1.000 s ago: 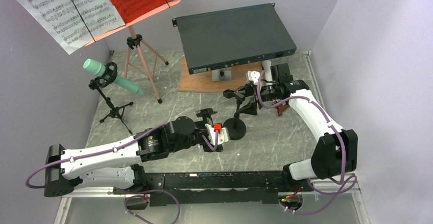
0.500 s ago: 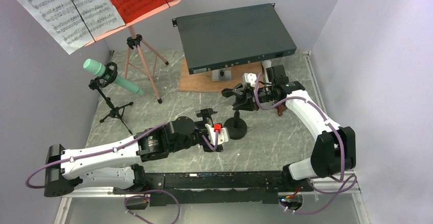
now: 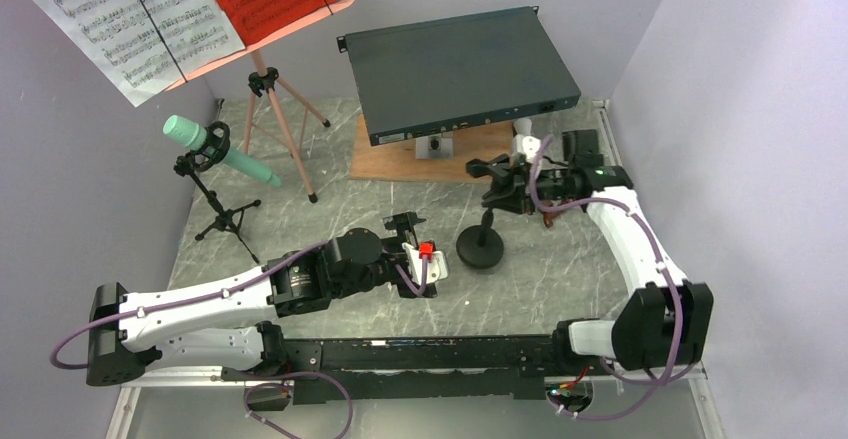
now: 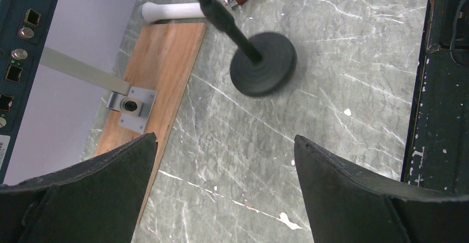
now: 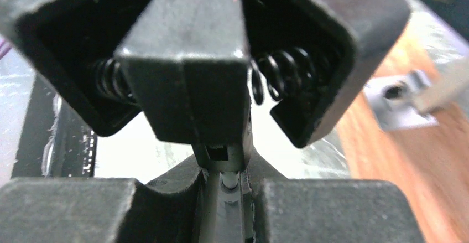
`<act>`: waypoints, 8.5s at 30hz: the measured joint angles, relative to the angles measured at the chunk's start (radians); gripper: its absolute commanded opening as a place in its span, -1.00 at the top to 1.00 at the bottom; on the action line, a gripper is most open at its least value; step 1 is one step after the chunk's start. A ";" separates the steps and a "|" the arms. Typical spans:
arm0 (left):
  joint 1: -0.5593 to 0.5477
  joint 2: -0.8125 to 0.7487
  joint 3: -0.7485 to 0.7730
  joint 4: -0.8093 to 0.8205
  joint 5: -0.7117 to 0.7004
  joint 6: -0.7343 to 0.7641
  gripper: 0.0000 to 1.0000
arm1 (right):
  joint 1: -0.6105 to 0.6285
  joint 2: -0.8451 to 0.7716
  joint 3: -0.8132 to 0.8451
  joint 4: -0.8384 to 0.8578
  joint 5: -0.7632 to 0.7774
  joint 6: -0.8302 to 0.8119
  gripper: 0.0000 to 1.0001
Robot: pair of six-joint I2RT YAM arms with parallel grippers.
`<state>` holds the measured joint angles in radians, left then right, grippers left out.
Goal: Pack up the instrument practice props
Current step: Pick up the microphone stand at the center of the board, then place the microphone stand at the corner of the board, then pick up the microphone stand at the corner of the board.
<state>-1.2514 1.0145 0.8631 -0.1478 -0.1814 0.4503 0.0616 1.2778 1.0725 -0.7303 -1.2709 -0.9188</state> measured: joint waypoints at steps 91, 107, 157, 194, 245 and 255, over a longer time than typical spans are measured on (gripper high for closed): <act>0.000 0.039 0.000 -0.015 0.000 0.027 -0.98 | -0.258 0.641 0.439 0.882 1.210 0.935 -0.31; 0.000 0.039 0.000 -0.019 0.000 0.027 -0.98 | -0.327 0.178 -0.113 0.978 1.143 1.006 -0.44; 0.193 -0.058 -0.275 0.083 -0.028 -0.709 -0.98 | -0.515 -0.125 -0.253 0.714 0.520 0.814 -0.56; 0.194 -0.135 -0.378 0.165 -0.010 -0.865 -0.94 | -0.396 0.569 0.106 1.314 0.771 0.886 1.00; 0.090 0.619 -0.189 1.210 0.237 -0.728 -0.36 | -0.045 -0.356 -0.300 0.046 -0.073 0.345 1.00; 0.090 0.652 -0.151 1.220 0.299 -0.772 -0.06 | -0.045 -0.356 -0.300 0.047 -0.076 0.343 1.00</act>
<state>-1.1610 1.6665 0.7120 1.0718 0.1177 -0.3214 0.0166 0.9215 0.7727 -0.6838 -1.3464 -0.5755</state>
